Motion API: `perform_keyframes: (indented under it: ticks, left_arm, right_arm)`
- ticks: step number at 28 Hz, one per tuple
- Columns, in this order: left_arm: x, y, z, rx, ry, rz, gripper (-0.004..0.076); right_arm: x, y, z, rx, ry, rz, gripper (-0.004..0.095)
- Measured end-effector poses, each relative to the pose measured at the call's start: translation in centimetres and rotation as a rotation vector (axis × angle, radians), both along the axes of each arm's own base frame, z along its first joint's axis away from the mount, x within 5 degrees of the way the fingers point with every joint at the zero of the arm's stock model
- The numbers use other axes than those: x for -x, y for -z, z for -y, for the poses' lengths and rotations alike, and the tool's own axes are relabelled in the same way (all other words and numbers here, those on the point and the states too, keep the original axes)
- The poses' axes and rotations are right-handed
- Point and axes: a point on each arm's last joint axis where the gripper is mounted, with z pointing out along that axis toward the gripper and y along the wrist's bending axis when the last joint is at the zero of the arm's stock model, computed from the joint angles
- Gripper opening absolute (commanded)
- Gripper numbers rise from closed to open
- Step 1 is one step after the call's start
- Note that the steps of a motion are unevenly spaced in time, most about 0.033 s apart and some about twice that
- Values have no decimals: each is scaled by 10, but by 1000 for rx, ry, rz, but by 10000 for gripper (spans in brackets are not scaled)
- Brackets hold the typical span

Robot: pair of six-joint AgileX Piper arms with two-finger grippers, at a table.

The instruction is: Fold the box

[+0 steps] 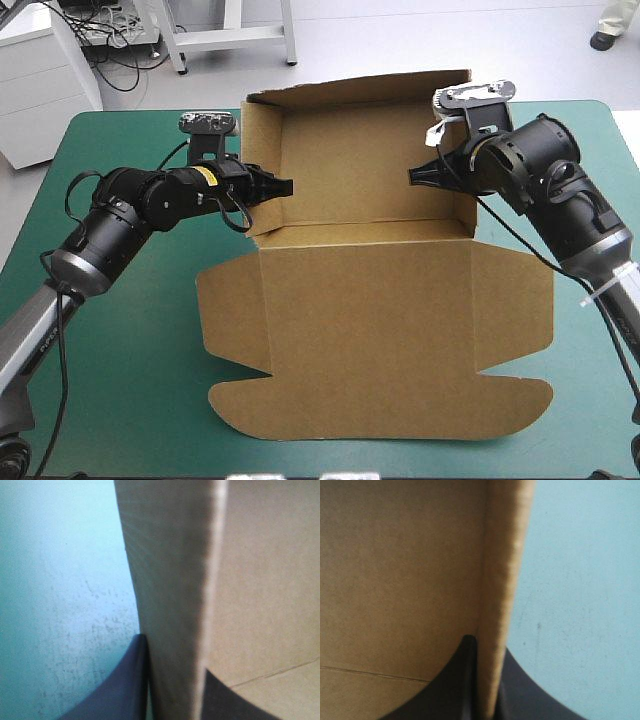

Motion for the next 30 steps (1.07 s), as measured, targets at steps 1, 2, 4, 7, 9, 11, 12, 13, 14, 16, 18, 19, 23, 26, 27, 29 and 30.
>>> perform_keyframes:
  ticks: [1,2,4,7,9,11,12,13,14,16,18,19,23,26,27,29,30]
  left_arm:
    - [-1,1,0,-5,-2,0,-32]
    - [-2,1,0,-9,-5,2,-32]
    - [-2,2,-1,-24,-8,3,-32]
    - [-2,0,-2,-54,-7,-2,-32]
    - [-3,-4,-3,-76,-4,-9,-32]
    - [-5,-6,-2,-103,-7,-29,-32]
    - [-7,-6,-2,-121,-7,-43,-32]
    - [-10,-4,-2,-143,-6,-65,-32]
    - [-12,-4,-1,-158,-7,-77,-32]
    - [-19,1,1,-197,-7,-121,-32]
    - [-27,7,4,-225,-10,-168,-32]
    - [-30,10,6,-235,-9,-186,-32]
    - [-45,27,14,-275,-4,-279,-32]
    - [-59,44,23,-291,-6,-353,-32]
    - [-63,49,25,-297,-6,-372,-32]
    - [-68,58,28,-310,-5,-405,-32]
    - [-74,70,31,-327,-4,-444,-32]
  right_arm:
    - [0,0,0,-1,3,-3,0]
    - [1,0,0,-1,5,-4,0]
    - [1,0,0,-10,10,-9,0]
    - [2,1,0,-23,17,-26,0]
    - [1,4,-2,-26,21,-50,0]
    - [-2,10,-5,-24,23,-80,-2]
    - [-4,14,-7,-25,25,-99,-2]
    - [-6,17,-8,-27,24,-113,-2]
    - [-8,20,-10,-27,26,-128,-2]
    - [-12,27,-14,-27,26,-162,-2]
    - [-16,33,-14,-38,29,-197,-2]
    - [-19,37,-13,-47,30,-213,-2]
    - [-35,51,-4,-88,24,-289,-2]
    - [-51,67,3,-107,18,-353,-2]
    - [-55,72,5,-105,16,-366,-2]
    - [-61,81,4,-97,11,-390,-2]
    - [-67,91,2,-88,4,-417,-2]
